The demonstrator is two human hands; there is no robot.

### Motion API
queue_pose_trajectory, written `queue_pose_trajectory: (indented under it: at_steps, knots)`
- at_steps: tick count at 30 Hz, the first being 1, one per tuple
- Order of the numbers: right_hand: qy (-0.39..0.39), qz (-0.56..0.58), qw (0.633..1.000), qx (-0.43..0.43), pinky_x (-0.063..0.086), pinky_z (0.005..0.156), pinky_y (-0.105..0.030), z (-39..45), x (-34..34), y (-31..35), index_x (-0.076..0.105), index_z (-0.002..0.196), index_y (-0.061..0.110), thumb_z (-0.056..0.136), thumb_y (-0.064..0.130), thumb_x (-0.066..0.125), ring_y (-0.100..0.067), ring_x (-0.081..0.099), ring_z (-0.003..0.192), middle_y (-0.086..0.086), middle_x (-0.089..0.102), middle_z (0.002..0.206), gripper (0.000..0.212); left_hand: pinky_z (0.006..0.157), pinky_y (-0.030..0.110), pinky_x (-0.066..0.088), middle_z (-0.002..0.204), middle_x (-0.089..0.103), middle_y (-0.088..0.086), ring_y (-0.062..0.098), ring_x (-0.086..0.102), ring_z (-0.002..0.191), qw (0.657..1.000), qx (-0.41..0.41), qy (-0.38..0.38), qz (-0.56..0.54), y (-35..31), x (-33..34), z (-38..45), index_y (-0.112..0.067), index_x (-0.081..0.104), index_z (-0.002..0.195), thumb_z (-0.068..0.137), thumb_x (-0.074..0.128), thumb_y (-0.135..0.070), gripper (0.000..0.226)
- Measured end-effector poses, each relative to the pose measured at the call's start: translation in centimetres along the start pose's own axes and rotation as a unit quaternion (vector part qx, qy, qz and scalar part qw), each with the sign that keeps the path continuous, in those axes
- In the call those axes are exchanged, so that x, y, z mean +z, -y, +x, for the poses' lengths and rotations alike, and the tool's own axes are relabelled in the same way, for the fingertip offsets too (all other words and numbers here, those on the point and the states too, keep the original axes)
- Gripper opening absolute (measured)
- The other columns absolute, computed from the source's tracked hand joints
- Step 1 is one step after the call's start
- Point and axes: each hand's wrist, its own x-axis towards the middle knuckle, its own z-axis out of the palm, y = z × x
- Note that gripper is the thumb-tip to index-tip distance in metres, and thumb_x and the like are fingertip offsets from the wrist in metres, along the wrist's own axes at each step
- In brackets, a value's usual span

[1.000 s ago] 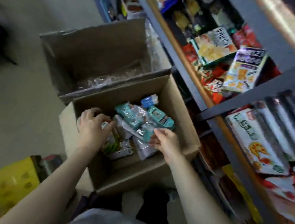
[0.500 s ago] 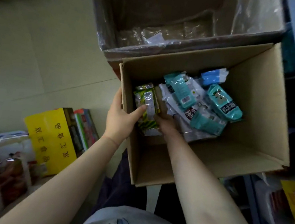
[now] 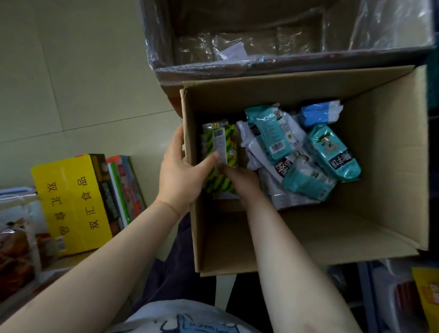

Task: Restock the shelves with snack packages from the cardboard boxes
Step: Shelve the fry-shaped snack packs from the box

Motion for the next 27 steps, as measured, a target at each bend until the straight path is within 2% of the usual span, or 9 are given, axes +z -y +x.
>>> queue_pose_trajectory:
  at_steps: [2, 6, 10, 13, 16, 19, 21, 25, 27]
  knots:
    - [-0.003, 0.050, 0.999, -0.022, 0.058, 0.077, -0.028, -2.6, -1.1, 0.7, 0.073, 0.109, 0.020, 0.079, 0.043, 0.079, -0.012, 0.071, 0.090, -0.001, 0.075, 0.107, 0.039, 0.090, 0.018, 0.051, 0.136, 0.057, -0.012, 0.005, 0.055, 0.120, 1.000, -0.002, 0.000, 0.016, -0.9, -0.2, -0.2, -0.029, 0.040, 0.149, 0.087, 0.077, -0.033, 0.072]
    - [-0.011, 0.136, 0.986, -0.097, 0.056, 0.086, -0.031, -9.5, -4.4, 2.6, 0.073, 0.111, 0.025, 0.083, 0.035, 0.078, -0.013, 0.071, 0.101, 0.006, 0.076, 0.107, 0.030, 0.112, 0.040, 0.041, 0.150, 0.043, 0.006, 0.025, 0.043, 0.138, 0.995, -0.017, -0.022, 0.096, -3.7, -0.2, -1.5, -0.015, 0.031, 0.154, 0.085, 0.079, -0.037, 0.087]
    - [-0.020, 0.212, 0.960, -0.181, 0.056, 0.091, -0.039, -17.2, -8.4, 4.9, 0.071, 0.112, 0.022, 0.084, 0.025, 0.077, -0.019, 0.072, 0.104, 0.000, 0.076, 0.110, 0.029, 0.119, 0.037, 0.032, 0.149, 0.042, 0.013, 0.026, 0.038, 0.141, 0.972, 0.183, -0.049, 0.142, -8.3, 1.6, -4.9, -0.009, 0.040, 0.149, 0.083, 0.081, -0.033, 0.081]
    - [-0.047, 0.221, 0.934, -0.276, 0.057, 0.081, -0.031, -23.3, -10.8, 6.4, 0.069, 0.116, 0.022, 0.088, 0.020, 0.074, -0.016, 0.072, 0.099, 0.000, 0.076, 0.109, 0.029, 0.105, 0.043, 0.050, 0.135, 0.059, 0.001, 0.016, 0.060, 0.123, 0.988, 0.089, 0.119, -0.031, -13.2, 3.9, -8.3, -0.022, 0.038, 0.148, 0.076, 0.084, -0.049, 0.089]
    - [-0.106, 0.195, 0.914, -0.340, 0.057, 0.085, -0.032, -28.5, -13.2, 6.9, 0.071, 0.108, 0.027, 0.087, 0.022, 0.076, -0.013, 0.071, 0.097, 0.002, 0.076, 0.104, 0.022, 0.091, 0.042, 0.059, 0.122, 0.070, 0.005, 0.021, 0.072, 0.106, 0.957, 0.046, 0.220, -0.185, -17.7, 5.7, -11.6, -0.018, 0.042, 0.142, 0.078, 0.083, -0.040, 0.079]
    - [-0.136, 0.182, 0.901, -0.370, 0.049, 0.100, -0.038, -33.0, -16.8, 5.7, 0.078, 0.098, 0.030, 0.088, 0.047, 0.064, -0.012, 0.066, 0.111, 0.002, 0.073, 0.114, 0.025, 0.101, 0.053, 0.052, 0.130, 0.062, 0.020, 0.036, 0.063, 0.116, 0.899, -0.010, 0.344, -0.271, -20.8, 6.1, -14.2, -0.006, 0.048, 0.144, 0.086, 0.072, -0.045, 0.074]
    - [-0.173, 0.192, 0.890, -0.376, 0.046, 0.104, -0.040, -35.5, -19.4, 4.3, 0.078, 0.096, 0.033, 0.086, 0.054, 0.058, -0.014, 0.063, 0.115, 0.003, 0.070, 0.118, 0.031, 0.109, 0.054, 0.046, 0.144, 0.056, 0.021, 0.036, 0.057, 0.128, 0.848, -0.061, 0.425, -0.311, -22.0, 6.5, -16.0, -0.010, 0.053, 0.145, 0.096, 0.055, -0.054, 0.066]
    - [-0.224, 0.239, 0.858, -0.395, 0.047, 0.101, -0.040, -39.1, -23.2, 1.5, 0.072, 0.105, 0.035, 0.082, 0.054, 0.062, -0.019, 0.063, 0.115, 0.002, 0.069, 0.117, 0.031, 0.087, 0.039, 0.061, 0.123, 0.072, 0.013, 0.025, 0.073, 0.104, 0.803, -0.066, 0.509, -0.303, -23.5, 8.8, -21.1, -0.015, 0.079, 0.111, 0.093, 0.034, -0.063, 0.069]
    - [-0.224, 0.251, 0.862, -0.380, 0.044, 0.101, -0.038, -40.4, -24.2, 0.1, 0.068, 0.110, 0.031, 0.086, 0.054, 0.064, -0.013, 0.062, 0.115, 0.004, 0.069, 0.119, 0.033, 0.096, 0.042, 0.057, 0.134, 0.066, 0.013, 0.026, 0.068, 0.115, 0.799, -0.064, 0.537, -0.264, -23.8, 10.6, -23.3, -0.015, 0.070, 0.127, 0.090, 0.034, -0.067, 0.073]
